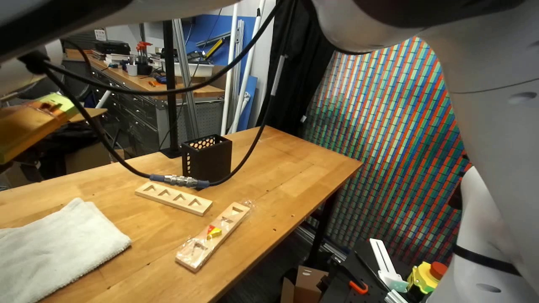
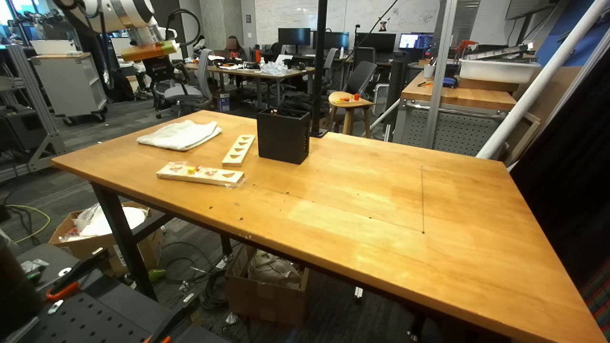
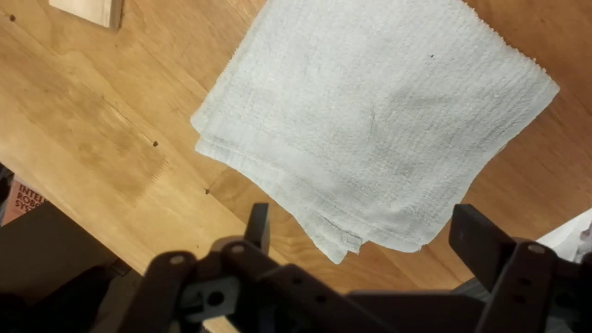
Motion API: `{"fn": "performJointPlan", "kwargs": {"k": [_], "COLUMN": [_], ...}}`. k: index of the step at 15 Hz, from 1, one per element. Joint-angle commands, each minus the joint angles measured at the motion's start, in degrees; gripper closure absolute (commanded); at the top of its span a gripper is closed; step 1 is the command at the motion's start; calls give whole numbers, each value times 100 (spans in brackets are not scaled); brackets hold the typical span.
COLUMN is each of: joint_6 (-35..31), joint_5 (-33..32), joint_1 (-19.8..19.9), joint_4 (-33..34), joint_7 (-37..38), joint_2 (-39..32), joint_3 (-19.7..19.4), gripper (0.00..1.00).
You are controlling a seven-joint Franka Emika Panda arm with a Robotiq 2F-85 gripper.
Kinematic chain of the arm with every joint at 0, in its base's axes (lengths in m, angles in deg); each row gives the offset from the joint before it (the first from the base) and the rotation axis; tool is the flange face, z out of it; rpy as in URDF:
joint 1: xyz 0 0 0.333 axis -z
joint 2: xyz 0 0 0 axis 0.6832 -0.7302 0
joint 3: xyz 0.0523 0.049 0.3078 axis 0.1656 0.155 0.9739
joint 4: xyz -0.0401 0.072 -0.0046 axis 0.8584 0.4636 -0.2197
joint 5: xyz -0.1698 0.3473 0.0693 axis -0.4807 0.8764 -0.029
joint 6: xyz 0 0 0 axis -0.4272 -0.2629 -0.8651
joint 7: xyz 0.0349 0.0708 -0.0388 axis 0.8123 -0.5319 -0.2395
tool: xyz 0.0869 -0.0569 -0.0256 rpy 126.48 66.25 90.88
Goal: Put the white towel inside the black box
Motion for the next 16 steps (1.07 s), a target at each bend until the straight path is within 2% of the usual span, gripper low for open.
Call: {"fn": "performJointPlan", "kwargs": {"k": [1,10,14,15,16], "joint_6": [-340,-1447,-1753,-1820,-1820], "joint_5": [104,623,909,972,1022], "joint_1": [-66,99,173,190,184], "joint_4": [339,54,-171,-204,-222], "joint_7": [-282,-422,-476,-518,-505], "joint_2": [-505,-1260,-1238,-1225,-1190], "joint_3": [-121,-54,11,32,33], "gripper": [0,0,1,25,26]}}
